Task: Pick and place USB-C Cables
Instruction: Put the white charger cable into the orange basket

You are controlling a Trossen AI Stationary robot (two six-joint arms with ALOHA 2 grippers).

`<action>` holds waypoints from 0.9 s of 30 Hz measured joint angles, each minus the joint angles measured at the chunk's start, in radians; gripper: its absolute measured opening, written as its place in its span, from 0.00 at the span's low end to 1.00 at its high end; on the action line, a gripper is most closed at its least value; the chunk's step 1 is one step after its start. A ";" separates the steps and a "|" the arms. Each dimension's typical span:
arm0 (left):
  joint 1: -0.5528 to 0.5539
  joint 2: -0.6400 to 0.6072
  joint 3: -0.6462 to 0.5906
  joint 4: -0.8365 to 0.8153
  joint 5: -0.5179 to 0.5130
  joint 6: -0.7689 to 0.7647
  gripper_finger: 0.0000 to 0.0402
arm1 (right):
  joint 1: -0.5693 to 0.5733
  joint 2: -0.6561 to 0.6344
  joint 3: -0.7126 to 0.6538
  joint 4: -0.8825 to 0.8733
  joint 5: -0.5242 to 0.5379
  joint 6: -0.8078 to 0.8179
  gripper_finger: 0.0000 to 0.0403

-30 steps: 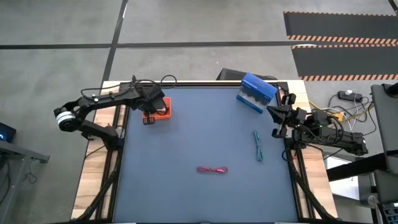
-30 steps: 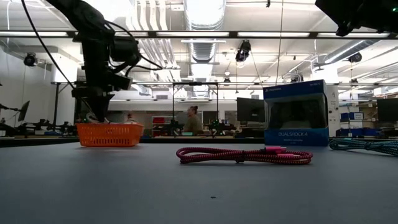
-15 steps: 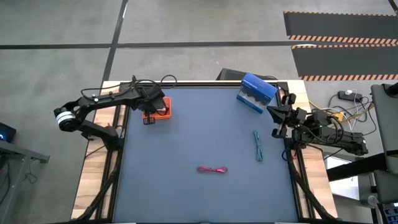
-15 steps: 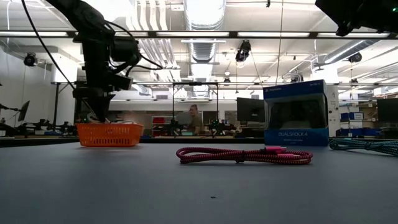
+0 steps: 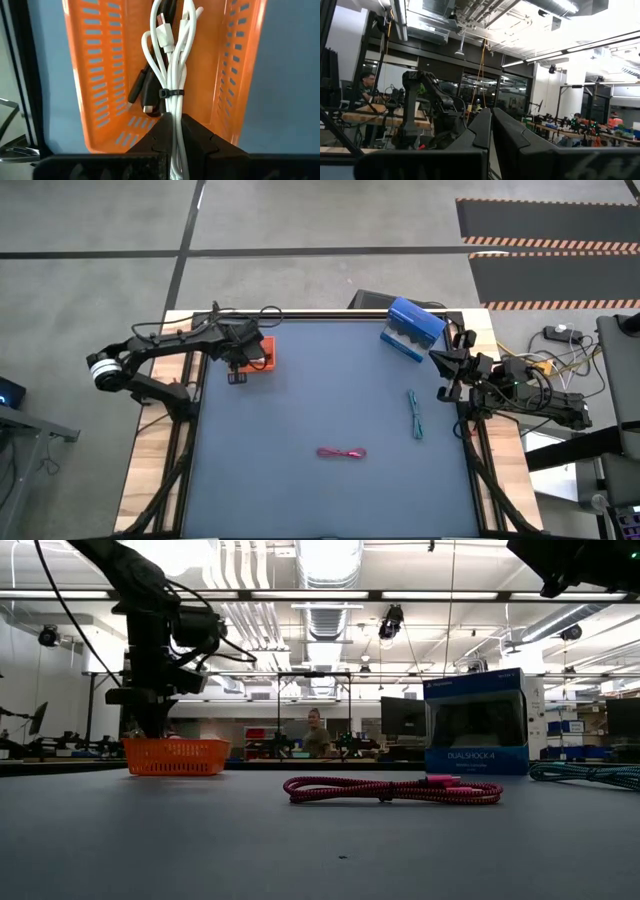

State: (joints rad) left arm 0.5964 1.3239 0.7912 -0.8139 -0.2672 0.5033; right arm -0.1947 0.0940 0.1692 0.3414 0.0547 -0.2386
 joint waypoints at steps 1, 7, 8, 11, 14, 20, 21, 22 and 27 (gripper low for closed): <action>0.000 0.000 -0.002 0.000 0.000 0.000 0.03 | 0.000 0.000 0.000 0.000 0.000 0.001 0.02; 0.000 0.000 -0.003 0.029 0.000 0.000 0.03 | 0.000 0.000 0.000 0.000 0.000 0.002 0.02; 0.000 0.000 -0.003 0.034 0.000 0.000 0.03 | 0.000 0.000 0.000 0.000 0.000 0.002 0.02; 0.000 0.000 -0.004 0.042 0.000 0.000 0.03 | 0.000 0.000 0.000 0.000 0.000 0.002 0.02; 0.000 0.000 -0.004 0.047 0.000 0.000 0.03 | 0.000 0.000 0.000 0.000 0.000 0.002 0.02; 0.000 0.000 -0.004 0.048 -0.001 0.000 0.07 | 0.000 0.000 0.000 0.000 0.000 0.002 0.02; 0.000 0.000 -0.004 0.048 -0.003 0.000 0.09 | 0.000 0.000 0.000 0.002 0.000 0.002 0.02; 0.000 0.000 -0.004 0.048 -0.006 -0.001 0.10 | 0.000 0.000 0.000 0.007 0.000 0.002 0.02; 0.000 0.000 -0.004 0.052 -0.023 -0.002 0.17 | 0.000 0.000 0.000 0.009 0.000 0.003 0.02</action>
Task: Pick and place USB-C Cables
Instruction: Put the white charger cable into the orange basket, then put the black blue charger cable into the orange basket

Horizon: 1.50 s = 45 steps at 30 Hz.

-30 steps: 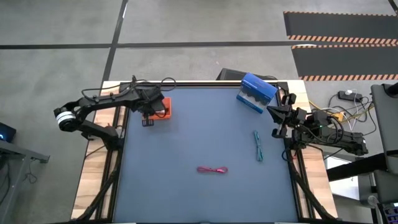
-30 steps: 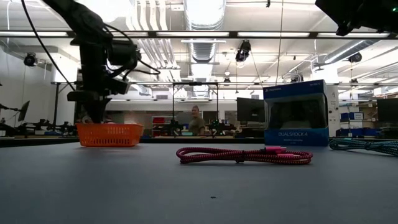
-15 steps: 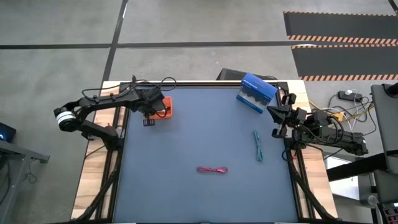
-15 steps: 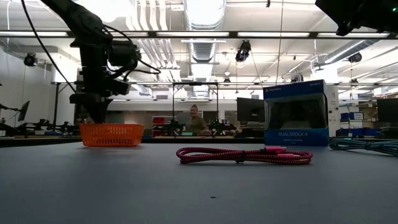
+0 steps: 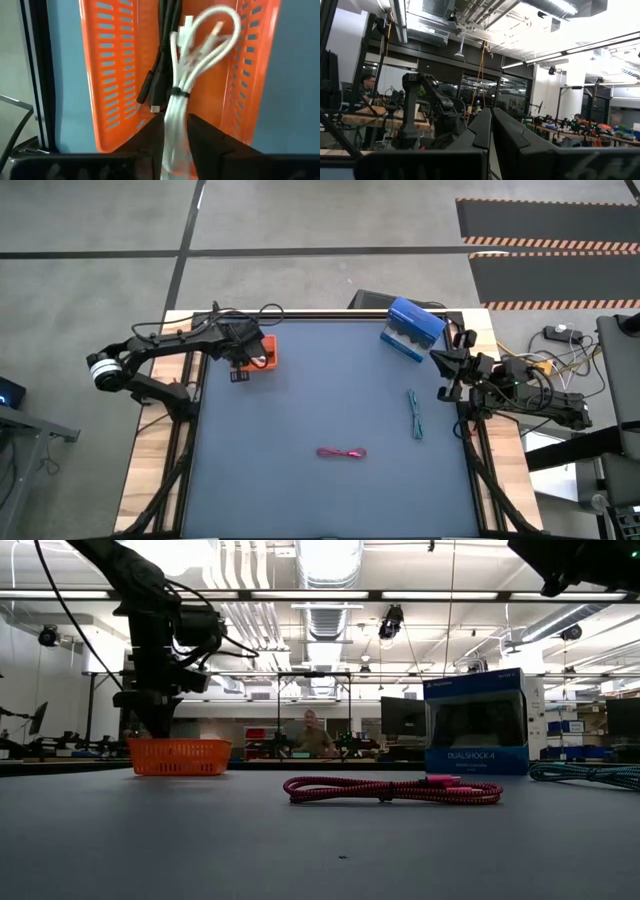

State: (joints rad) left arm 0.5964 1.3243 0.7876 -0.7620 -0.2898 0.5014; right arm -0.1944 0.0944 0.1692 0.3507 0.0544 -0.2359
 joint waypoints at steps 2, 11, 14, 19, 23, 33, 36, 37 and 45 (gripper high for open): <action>0.000 0.000 0.000 0.002 -0.004 0.002 0.18 | 0.000 0.000 0.000 -0.002 0.000 0.001 0.02; -0.001 -0.007 0.036 0.014 -0.014 0.002 0.19 | 0.000 0.000 0.000 -0.002 0.000 0.013 0.02; -0.002 -0.024 0.060 0.014 -0.015 0.001 0.19 | 0.000 0.000 0.000 -0.003 0.000 0.017 0.02; -0.004 -0.068 0.083 0.072 -0.009 -0.093 0.19 | 0.000 0.000 0.000 -0.004 0.000 0.027 0.02; -0.018 -0.111 0.083 0.150 0.053 -0.218 0.19 | 0.000 0.000 0.000 -0.008 0.000 0.091 0.02; -0.110 -0.169 0.074 0.451 0.102 -0.286 0.19 | 0.000 0.033 0.000 -0.138 -0.141 0.437 0.02; -0.125 -0.171 0.073 0.571 0.102 -0.286 0.19 | 0.002 0.077 0.000 -0.136 -0.142 0.506 0.02; -0.129 -0.171 0.073 0.605 0.102 -0.286 0.19 | 0.002 0.096 0.000 -0.136 -0.142 0.531 0.02; -0.154 -0.165 0.072 0.730 0.105 -0.284 0.19 | 0.002 0.267 -0.001 -0.137 -0.141 0.740 0.02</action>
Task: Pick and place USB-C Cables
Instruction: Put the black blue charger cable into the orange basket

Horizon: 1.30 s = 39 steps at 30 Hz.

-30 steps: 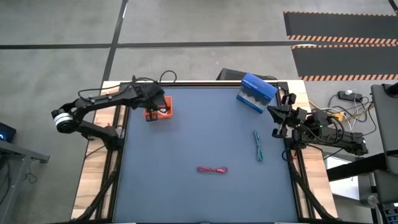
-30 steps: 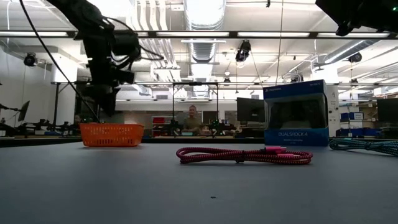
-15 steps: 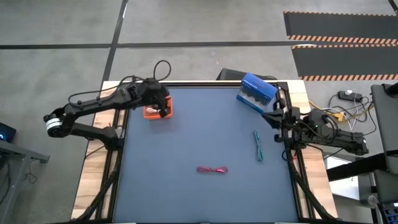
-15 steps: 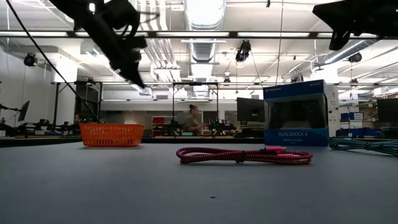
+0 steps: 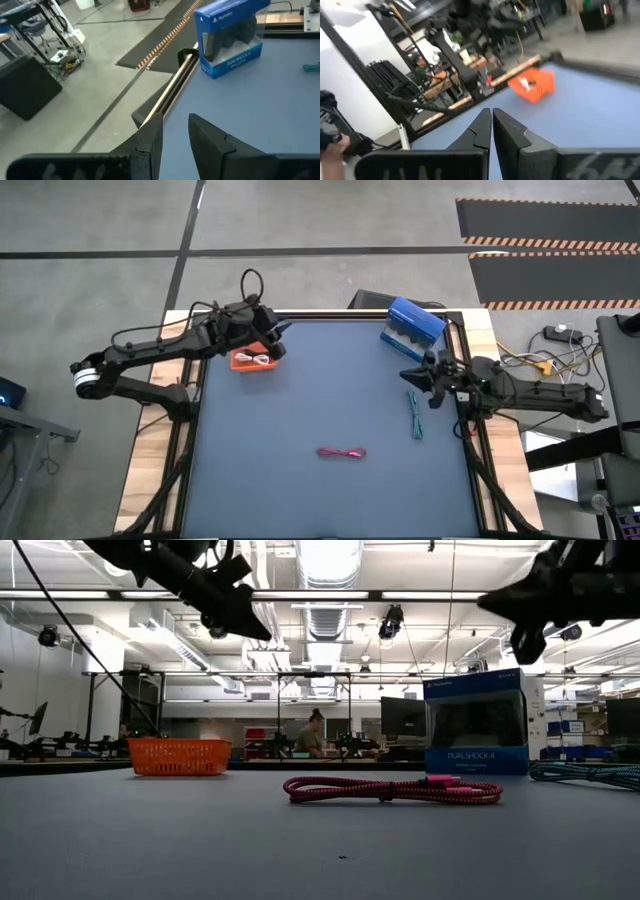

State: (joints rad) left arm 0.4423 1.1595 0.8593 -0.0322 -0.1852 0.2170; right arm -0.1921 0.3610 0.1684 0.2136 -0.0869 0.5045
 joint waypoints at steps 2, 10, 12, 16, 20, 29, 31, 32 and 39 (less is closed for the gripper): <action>0.000 0.000 0.000 -0.003 -0.001 0.020 0.19 | 0.000 0.037 0.000 -0.001 -0.001 0.076 0.02; 0.000 -0.015 -0.001 -0.009 -0.002 0.051 0.19 | 0.019 0.155 0.000 -0.054 -0.156 0.494 0.02; 0.000 -0.015 -0.001 -0.010 -0.002 0.051 0.19 | 0.038 0.177 0.001 -0.056 -0.151 0.519 0.02; 0.000 -0.015 -0.002 -0.013 -0.003 0.051 0.19 | 0.066 0.242 0.048 -0.152 -0.082 0.483 0.02; 0.000 -0.016 -0.002 -0.015 -0.003 0.050 0.19 | 0.099 0.322 0.171 -0.344 -0.058 0.436 0.02; 0.000 -0.018 -0.002 -0.038 -0.007 0.052 0.19 | 0.123 0.538 0.490 -1.029 0.022 0.540 0.02; 0.000 -0.018 -0.002 -0.038 -0.036 0.052 0.19 | 0.134 0.583 0.528 -1.130 -0.013 0.574 0.02; 0.000 -0.018 -0.002 -0.039 -0.056 0.052 0.19 | 0.141 0.602 0.542 -1.162 -0.027 0.584 0.02; 0.000 -0.018 -0.002 -0.038 -0.089 0.052 0.19 | 0.175 0.700 0.563 -1.219 -0.044 0.627 0.02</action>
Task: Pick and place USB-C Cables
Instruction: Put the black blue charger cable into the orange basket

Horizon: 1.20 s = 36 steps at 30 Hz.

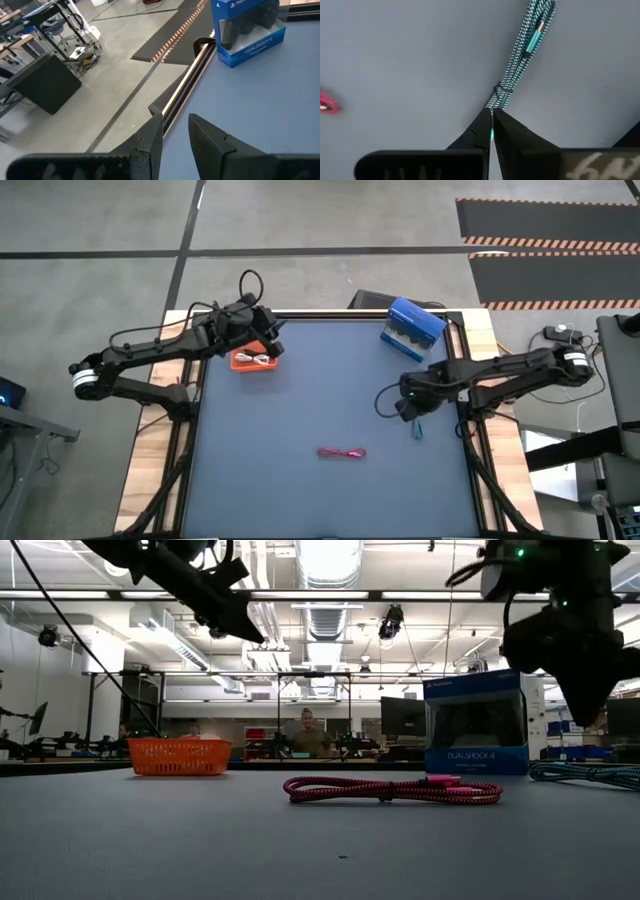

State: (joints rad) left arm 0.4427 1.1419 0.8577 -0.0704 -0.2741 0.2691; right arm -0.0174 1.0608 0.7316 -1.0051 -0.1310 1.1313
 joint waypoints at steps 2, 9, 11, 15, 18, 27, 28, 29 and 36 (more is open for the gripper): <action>0.000 0.000 0.000 0.000 0.000 0.000 0.19 | 0.000 0.030 -0.005 -0.001 0.000 -0.001 0.03; 0.000 0.000 0.000 0.000 0.000 0.000 0.19 | 0.000 0.135 -0.006 -0.001 0.009 -0.049 0.20; 0.000 0.000 0.000 0.001 -0.001 0.000 0.19 | 0.000 0.156 -0.006 0.000 0.043 -0.050 0.27; 0.000 0.000 0.000 0.001 -0.001 0.000 0.19 | 0.000 0.190 -0.006 0.019 0.085 -0.067 0.40; 0.000 0.000 0.000 0.001 -0.001 -0.002 0.19 | 0.000 0.217 -0.007 0.049 0.118 -0.085 0.46; -0.001 -0.002 0.000 0.006 -0.001 -0.029 0.19 | 0.000 0.332 -0.019 0.120 0.142 -0.111 0.46; -0.002 -0.003 0.000 0.006 -0.001 -0.034 0.19 | 0.000 0.341 -0.018 0.126 0.143 -0.123 0.44; -0.003 -0.004 0.000 0.006 -0.001 -0.045 0.19 | 0.000 0.348 -0.018 0.133 0.146 -0.128 0.42; -0.016 -0.010 0.000 0.009 0.004 -0.054 0.19 | 0.000 0.370 -0.017 0.172 0.139 -0.125 0.21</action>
State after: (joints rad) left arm 0.4262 1.1323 0.8577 -0.0613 -0.2697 0.2152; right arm -0.0170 1.4310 0.7147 -0.8327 0.0079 1.0061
